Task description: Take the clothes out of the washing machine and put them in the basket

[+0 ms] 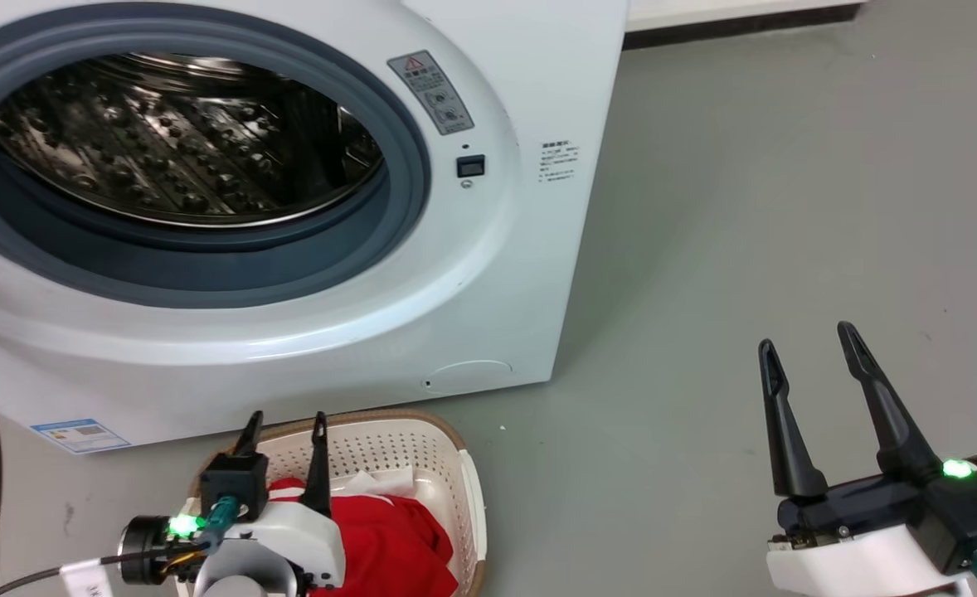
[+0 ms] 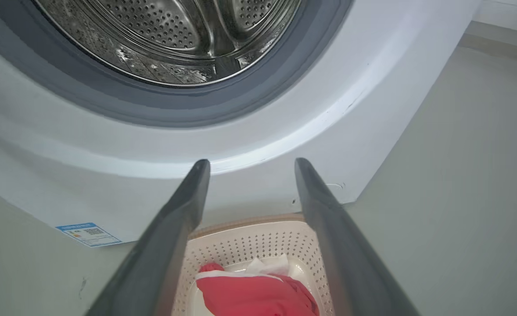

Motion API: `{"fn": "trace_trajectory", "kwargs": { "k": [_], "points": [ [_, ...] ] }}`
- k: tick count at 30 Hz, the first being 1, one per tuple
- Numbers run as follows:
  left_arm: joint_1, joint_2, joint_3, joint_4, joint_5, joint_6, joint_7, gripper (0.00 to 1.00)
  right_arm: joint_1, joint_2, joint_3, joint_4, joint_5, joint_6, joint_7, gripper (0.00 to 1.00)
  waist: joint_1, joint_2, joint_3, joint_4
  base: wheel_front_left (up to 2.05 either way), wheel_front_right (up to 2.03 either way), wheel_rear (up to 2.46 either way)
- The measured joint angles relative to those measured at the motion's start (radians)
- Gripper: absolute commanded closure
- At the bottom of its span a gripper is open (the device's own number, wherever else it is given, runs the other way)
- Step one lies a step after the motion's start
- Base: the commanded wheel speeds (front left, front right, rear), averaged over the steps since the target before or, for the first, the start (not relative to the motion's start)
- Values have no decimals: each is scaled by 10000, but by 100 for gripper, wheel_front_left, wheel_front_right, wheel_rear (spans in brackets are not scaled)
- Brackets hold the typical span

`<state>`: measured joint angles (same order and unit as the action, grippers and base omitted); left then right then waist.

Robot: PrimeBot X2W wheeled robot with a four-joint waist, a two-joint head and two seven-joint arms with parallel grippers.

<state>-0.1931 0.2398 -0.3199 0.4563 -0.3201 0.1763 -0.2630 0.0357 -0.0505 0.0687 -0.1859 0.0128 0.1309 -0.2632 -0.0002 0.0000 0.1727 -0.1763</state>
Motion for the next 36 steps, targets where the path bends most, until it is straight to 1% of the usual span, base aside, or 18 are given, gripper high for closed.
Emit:
{"fn": "trace_trajectory", "kwargs": {
  "k": [7, 16, 23, 29, 36],
  "points": [
    [904, -479, 1373, -1755, 886, 2, 0, 0, 166, 0, -33, 38, -38, 0, 0, 0, 1, 0, -359, 304, 0, 0, 0],
    [1813, -1198, 2539, -3578, 1927, -56, 0, 0, 447, 0, -105, 105, 98, 0, 0, 0, 1, 0, -701, 516, 0, 0, 0],
    [2467, -1551, 3012, -4414, 2408, -176, 0, 0, 608, 2, -203, 221, 307, 0, 0, 0, 1, 0, -881, 602, 0, 0, 0],
    [2862, -1693, 3210, -4564, 2696, -265, 0, 0, 723, 0, -318, 393, 472, 0, 0, 0, 2, 0, -1000, 671, 0, 0, 0],
    [3109, -1801, 3156, -4610, 2899, -343, 0, 0, 832, 0, -380, 577, 462, 0, 0, 0, 2, 0, -1106, 729, 0, 0, 0]
  ]
}}
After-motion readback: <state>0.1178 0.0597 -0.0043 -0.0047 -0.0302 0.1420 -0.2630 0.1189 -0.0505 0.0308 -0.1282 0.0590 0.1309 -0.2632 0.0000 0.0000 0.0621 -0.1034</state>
